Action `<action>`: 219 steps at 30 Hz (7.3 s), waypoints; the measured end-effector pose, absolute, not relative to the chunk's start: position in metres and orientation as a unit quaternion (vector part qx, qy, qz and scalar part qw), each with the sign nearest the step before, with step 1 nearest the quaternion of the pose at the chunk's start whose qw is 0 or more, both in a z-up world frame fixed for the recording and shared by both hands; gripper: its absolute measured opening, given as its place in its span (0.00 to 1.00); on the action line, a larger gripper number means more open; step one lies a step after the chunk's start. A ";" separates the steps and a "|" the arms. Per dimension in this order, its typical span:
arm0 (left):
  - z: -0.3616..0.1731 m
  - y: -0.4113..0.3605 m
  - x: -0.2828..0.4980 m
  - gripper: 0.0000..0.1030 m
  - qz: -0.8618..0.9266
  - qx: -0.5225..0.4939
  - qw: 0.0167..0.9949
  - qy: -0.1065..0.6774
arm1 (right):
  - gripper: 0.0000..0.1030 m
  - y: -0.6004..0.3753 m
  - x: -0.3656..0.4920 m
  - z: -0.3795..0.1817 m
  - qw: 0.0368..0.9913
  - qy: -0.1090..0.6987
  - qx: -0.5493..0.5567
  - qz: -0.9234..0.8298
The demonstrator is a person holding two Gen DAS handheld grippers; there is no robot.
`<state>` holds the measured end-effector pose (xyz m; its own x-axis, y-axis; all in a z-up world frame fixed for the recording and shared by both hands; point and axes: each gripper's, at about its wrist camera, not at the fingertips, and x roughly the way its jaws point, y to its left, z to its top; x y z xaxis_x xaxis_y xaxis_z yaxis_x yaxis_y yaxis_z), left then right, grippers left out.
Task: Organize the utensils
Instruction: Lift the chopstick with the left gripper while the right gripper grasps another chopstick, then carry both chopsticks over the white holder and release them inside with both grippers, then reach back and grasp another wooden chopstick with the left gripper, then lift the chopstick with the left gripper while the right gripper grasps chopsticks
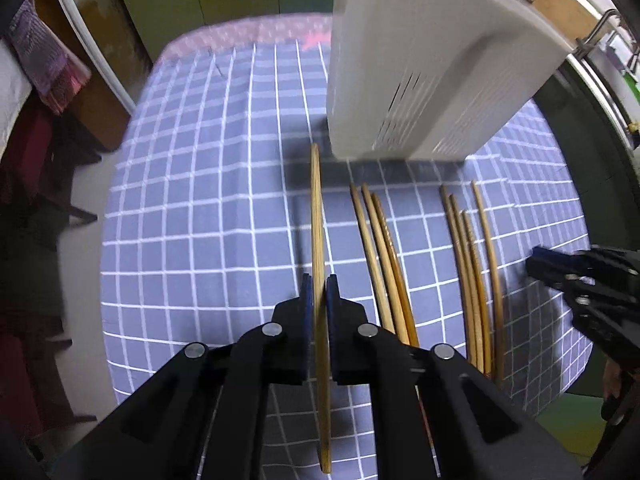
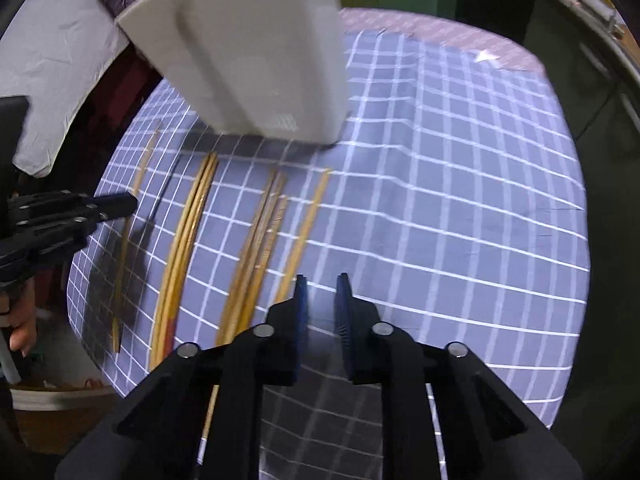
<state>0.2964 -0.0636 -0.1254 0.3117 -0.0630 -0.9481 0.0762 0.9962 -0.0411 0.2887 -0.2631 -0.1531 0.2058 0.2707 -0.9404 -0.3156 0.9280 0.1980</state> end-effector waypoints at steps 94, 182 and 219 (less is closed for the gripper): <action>0.147 -0.068 0.288 0.07 -0.124 0.014 0.954 0.274 | 0.07 -0.273 0.288 0.164 0.939 0.272 0.033 0.209; -0.145 -0.084 0.302 0.07 -0.057 0.001 0.769 0.636 | 0.32 -0.336 0.248 -0.127 0.812 0.549 0.036 0.196; -0.103 -0.035 0.236 0.07 -0.121 -0.009 0.837 0.534 | 0.07 -0.184 0.296 -0.181 0.744 0.648 -0.095 0.132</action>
